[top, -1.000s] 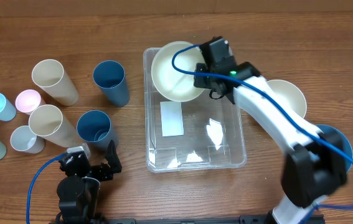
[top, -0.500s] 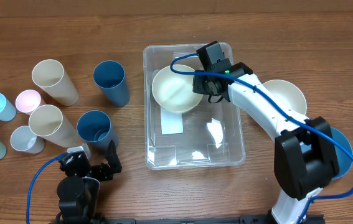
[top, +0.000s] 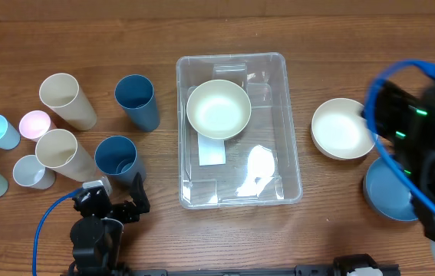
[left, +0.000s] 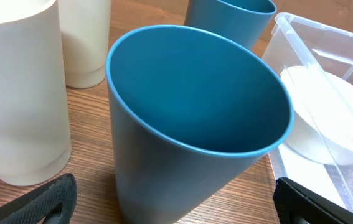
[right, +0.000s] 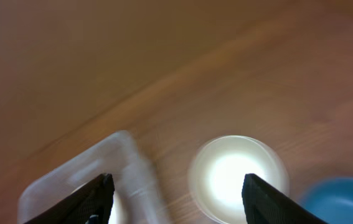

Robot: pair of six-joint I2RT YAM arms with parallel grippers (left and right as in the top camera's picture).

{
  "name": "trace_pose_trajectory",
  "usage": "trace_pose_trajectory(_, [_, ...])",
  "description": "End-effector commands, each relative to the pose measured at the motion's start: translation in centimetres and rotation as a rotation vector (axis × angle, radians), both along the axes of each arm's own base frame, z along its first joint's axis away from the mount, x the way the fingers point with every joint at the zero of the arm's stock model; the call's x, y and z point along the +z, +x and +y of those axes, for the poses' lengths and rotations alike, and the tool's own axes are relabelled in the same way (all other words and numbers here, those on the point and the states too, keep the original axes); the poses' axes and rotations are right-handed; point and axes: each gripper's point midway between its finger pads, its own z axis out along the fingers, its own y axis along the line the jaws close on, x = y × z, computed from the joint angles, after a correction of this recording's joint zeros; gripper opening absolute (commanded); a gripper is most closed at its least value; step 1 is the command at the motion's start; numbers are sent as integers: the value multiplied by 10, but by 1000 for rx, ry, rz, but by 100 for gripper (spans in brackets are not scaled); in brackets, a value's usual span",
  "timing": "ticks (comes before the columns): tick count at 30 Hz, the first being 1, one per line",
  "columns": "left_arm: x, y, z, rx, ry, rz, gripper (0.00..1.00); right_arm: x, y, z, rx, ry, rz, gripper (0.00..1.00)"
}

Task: Pack container
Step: 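Move the right gripper back to the blue bowl and grasp it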

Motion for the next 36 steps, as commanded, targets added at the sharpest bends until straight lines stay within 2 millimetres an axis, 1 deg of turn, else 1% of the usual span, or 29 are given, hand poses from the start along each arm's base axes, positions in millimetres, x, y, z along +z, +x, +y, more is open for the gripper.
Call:
trace_pose_trajectory(1, [1, 0, -2, -12, 6, -9, 100, -38, -9, -56, -221, 11, 147, 75])
trace_pose_trajectory(3, [1, 0, -2, -12, 6, -9, 100, -66, -15, -80, -316, 43, 239, 79])
trace_pose_trajectory(4, [1, 0, -2, -12, 6, -9, 100, -91, -18, -93, -372, 105, 306, 83])
trace_pose_trajectory(5, [1, 0, -2, -12, 6, -8, 100, -110, -20, -100, -406, 157, 352, 86])
trace_pose_trajectory(6, [1, 0, -2, -12, 6, -9, 100, -161, -31, -122, -509, 297, 480, 86])
trace_pose_trajectory(8, [1, 0, -2, -12, 6, -8, 100, -192, -41, -139, -578, 393, 554, 86])
trace_pose_trajectory(12, [1, 0, -2, -12, 6, -9, 100, -241, -65, -171, -700, 562, 647, 87])
trace_pose_trajectory(14, [1, 0, -2, -12, 6, -9, 100, -257, -69, -175, -715, 631, 658, 87])
trace_pose_trajectory(17, [1, 0, -2, -12, 6, -9, 100, -278, -79, -177, -743, 665, 689, 87])
trace_pose_trajectory(19, [1, 0, -2, -12, 6, -9, 100, -295, -86, -174, -758, 661, 706, 87])
trace_pose_trajectory(22, [1, 0, -2, -12, 6, -8, 100, -321, -106, -166, -823, 656, 757, 87])
trace_pose_trajectory(23, [1, 0, -2, -12, 6, -9, 100, -328, -109, -163, -829, 663, 762, 87])
trace_pose_trajectory(24, [1, 0, -2, -12, 6, -8, 100, -338, -114, -158, -842, 673, 767, 84])
trace_pose_trajectory(25, [1, 0, -2, -12, 6, -8, 100, -343, -116, -155, -847, 677, 767, 82])
trace_pose_trajectory(27, [1, 0, -2, -12, 6, -9, 100, -347, -117, -154, -849, 677, 766, 80])
trace_pose_trajectory(32, [1, 0, -2, -12, 6, -8, 100, -344, -109, -155, -832, 694, 731, 79])
trace_pose_trajectory(34, [1, 0, -2, -12, 6, -8, 100, -333, -96, -157, -776, 703, 691, 75])
trace_pose_trajectory(36, [1, 0, -2, -12, 6, -8, 100, -316, -90, -160, -753, 695, 654, 74])
